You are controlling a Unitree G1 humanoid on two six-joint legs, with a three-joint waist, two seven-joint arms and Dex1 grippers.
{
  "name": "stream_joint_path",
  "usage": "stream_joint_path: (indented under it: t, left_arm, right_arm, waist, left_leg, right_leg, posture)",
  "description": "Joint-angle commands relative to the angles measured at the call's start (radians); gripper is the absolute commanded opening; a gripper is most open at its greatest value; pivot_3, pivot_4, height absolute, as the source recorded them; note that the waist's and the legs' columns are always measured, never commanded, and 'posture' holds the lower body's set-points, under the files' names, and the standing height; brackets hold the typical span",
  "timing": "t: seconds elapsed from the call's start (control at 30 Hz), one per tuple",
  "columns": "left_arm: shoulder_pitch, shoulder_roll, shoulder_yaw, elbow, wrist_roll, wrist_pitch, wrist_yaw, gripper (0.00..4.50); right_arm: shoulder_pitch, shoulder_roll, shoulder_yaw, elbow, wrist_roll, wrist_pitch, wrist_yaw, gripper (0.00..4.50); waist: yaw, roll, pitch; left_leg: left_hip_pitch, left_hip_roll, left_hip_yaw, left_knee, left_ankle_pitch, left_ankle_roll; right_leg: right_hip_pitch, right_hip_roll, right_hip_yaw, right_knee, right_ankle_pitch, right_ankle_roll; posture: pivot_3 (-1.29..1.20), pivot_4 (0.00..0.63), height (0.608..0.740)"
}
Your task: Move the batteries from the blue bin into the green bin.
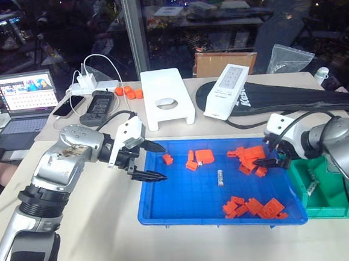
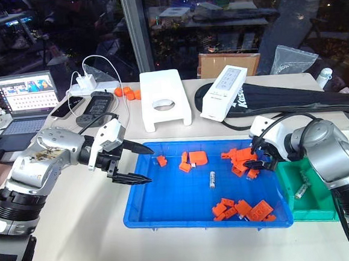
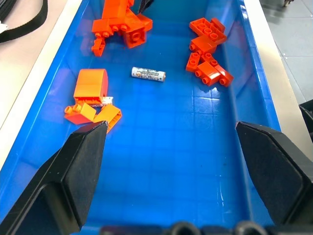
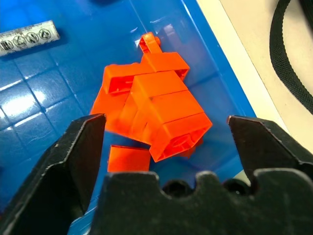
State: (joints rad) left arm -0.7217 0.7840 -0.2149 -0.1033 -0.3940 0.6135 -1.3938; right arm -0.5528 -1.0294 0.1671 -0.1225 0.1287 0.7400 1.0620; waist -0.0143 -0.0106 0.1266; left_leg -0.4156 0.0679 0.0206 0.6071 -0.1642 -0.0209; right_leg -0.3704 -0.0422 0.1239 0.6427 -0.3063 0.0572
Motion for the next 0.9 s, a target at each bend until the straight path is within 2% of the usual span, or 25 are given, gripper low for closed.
stream_joint_path:
  t: [0.03,0.1,0.3,0.6,0.83,0.87,0.9]
  left_arm:
    - [-0.016,0.009,0.012,-0.02,-0.007,-0.006,-0.004,4.5]
    - [-0.017,0.008,0.011,-0.019,-0.006,-0.007,-0.004,4.5]
    - [-0.023,0.012,0.009,-0.007,0.001,-0.02,-0.015,4.5]
    - [-0.019,0.016,0.012,-0.021,0.001,-0.012,-0.014,4.5]
    - [-0.012,0.028,0.018,-0.033,-0.004,-0.004,-0.012,4.5]
    - [-0.01,0.029,0.019,-0.035,-0.004,-0.003,-0.01,4.5]
    - [-0.009,0.029,0.02,-0.036,-0.005,-0.001,-0.009,4.5]
  right_arm:
    - [-0.034,0.012,-0.011,-0.154,0.06,0.048,0.038,4.43]
    - [-0.023,0.019,0.027,-0.192,0.054,0.054,0.035,4.43]
    - [-0.002,0.134,0.137,-0.245,0.04,0.052,-0.002,4.43]
    - [-0.006,0.223,0.222,-0.06,-0.048,-0.138,-0.013,4.43]
    - [-0.007,0.238,0.231,0.0,-0.075,-0.159,0.013,4.43]
    - [-0.004,0.238,0.229,0.004,-0.075,-0.15,0.015,3.91]
    - [-0.001,0.236,0.226,0.006,-0.072,-0.139,0.019,3.72]
  waist:
    - [-0.005,0.0,0.0]
    - [-0.004,0.0,0.0]
    - [-0.002,0.0,0.0]
    - [0.001,-0.001,0.0]
    - [0.001,-0.001,0.0]
    - [0.001,-0.001,0.0]
    - [0.001,-0.001,0.0]
  left_leg:
    - [0.0,0.0,0.0,0.0,0.0,0.0]
    - [0.0,0.0,0.0,-0.001,0.0,0.0]
    - [0.0,0.0,0.0,0.0,0.0,0.0]
    - [0.0,0.0,0.0,0.001,0.0,0.0]
    - [0.0,0.0,0.0,0.001,0.0,0.0]
    - [0.0,0.0,0.0,0.001,0.0,0.0]
    - [0.0,0.0,0.0,0.001,0.0,0.0]
  right_leg:
    - [0.0,0.0,0.0,0.0,0.0,0.0]
    - [0.0,0.0,0.0,0.0,0.0,0.0]
    - [0.0,0.0,0.0,0.0,0.0,0.0]
    - [0.0,0.0,0.0,0.0,0.0,0.0]
    - [0.0,0.0,-0.001,0.001,0.0,0.0]
    - [0.0,0.0,-0.001,0.001,0.0,0.0]
    - [0.0,0.0,-0.001,0.001,0.0,0.0]
  posture:
    - [0.0,0.15,0.706]
    - [0.0,0.15,0.706]
    - [0.0,0.15,0.706]
    - [0.0,0.15,0.706]
    - [0.0,0.15,0.706]
    - [0.0,0.15,0.706]
    - [0.0,0.15,0.706]
